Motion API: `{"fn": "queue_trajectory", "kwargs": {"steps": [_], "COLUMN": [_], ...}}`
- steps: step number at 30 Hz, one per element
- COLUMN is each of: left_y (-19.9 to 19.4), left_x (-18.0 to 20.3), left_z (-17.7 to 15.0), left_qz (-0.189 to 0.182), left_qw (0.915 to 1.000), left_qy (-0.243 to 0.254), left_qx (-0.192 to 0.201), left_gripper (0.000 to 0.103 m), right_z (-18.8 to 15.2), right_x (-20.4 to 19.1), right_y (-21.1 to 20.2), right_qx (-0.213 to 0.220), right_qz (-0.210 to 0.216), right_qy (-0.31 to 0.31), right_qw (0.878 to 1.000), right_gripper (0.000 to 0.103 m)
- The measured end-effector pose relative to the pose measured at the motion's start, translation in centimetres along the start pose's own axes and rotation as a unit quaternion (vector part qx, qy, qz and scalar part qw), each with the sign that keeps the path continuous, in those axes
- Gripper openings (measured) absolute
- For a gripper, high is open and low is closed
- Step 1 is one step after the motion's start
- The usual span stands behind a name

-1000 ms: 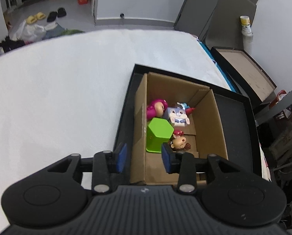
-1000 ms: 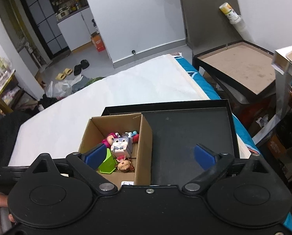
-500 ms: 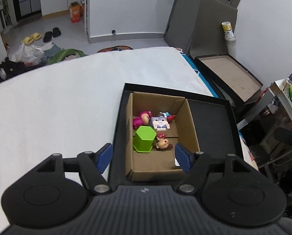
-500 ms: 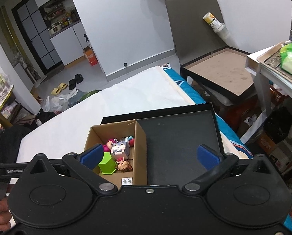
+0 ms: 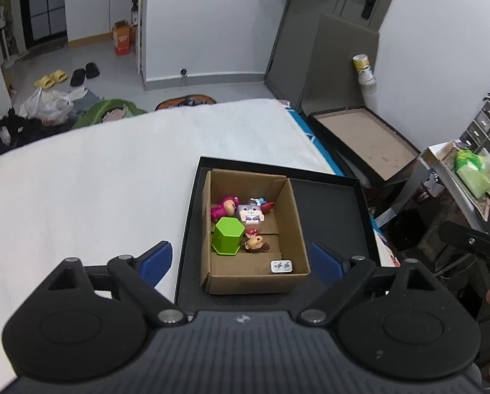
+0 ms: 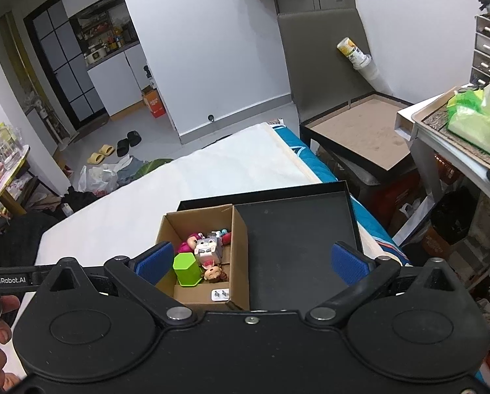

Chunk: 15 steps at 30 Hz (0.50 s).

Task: Organize rigid objects

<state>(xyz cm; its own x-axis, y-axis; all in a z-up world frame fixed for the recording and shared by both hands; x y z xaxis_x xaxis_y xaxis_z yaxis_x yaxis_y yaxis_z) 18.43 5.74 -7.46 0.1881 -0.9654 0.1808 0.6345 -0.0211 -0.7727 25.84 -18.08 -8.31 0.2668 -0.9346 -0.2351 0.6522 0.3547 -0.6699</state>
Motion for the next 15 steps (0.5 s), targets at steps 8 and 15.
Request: {"fn": "queue_trajectory", "kwargs": {"steps": [8, 15], "left_y": [-2.9, -5.6], "left_x": [0.5, 1.1], "left_z": [-0.3, -0.8], "left_qz": [-0.007, -0.014], "left_qw": [0.9998, 0.9988], "left_qy": [0.006, 0.012], "left_qx": [0.02, 0.046], "left_gripper": [0.093, 0.093], "right_z": [0.1, 0.0], "right_x": [-0.2, -0.6], "right_y": [-2.5, -4.1], "right_qx": [0.016, 0.024], "right_qz": [-0.01, -0.013], "right_qy": [0.004, 0.001], "right_qw": [1.0, 1.0], "right_gripper": [0.103, 0.103]}}
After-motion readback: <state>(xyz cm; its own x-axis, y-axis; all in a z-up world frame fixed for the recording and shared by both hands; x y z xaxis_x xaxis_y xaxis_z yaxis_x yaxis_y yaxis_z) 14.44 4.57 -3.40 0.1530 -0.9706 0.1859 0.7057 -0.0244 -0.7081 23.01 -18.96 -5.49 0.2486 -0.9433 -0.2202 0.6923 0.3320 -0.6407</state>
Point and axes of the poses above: each gripper's, at about its wrist camera, not at the fingertips, and y roughly the way its jaws point, x to its right, z to its top, the point moved 5 cm from there along y, roughly the way its jaws point, and after that the axes turned 1 degree about y, right-handed, at the moved point
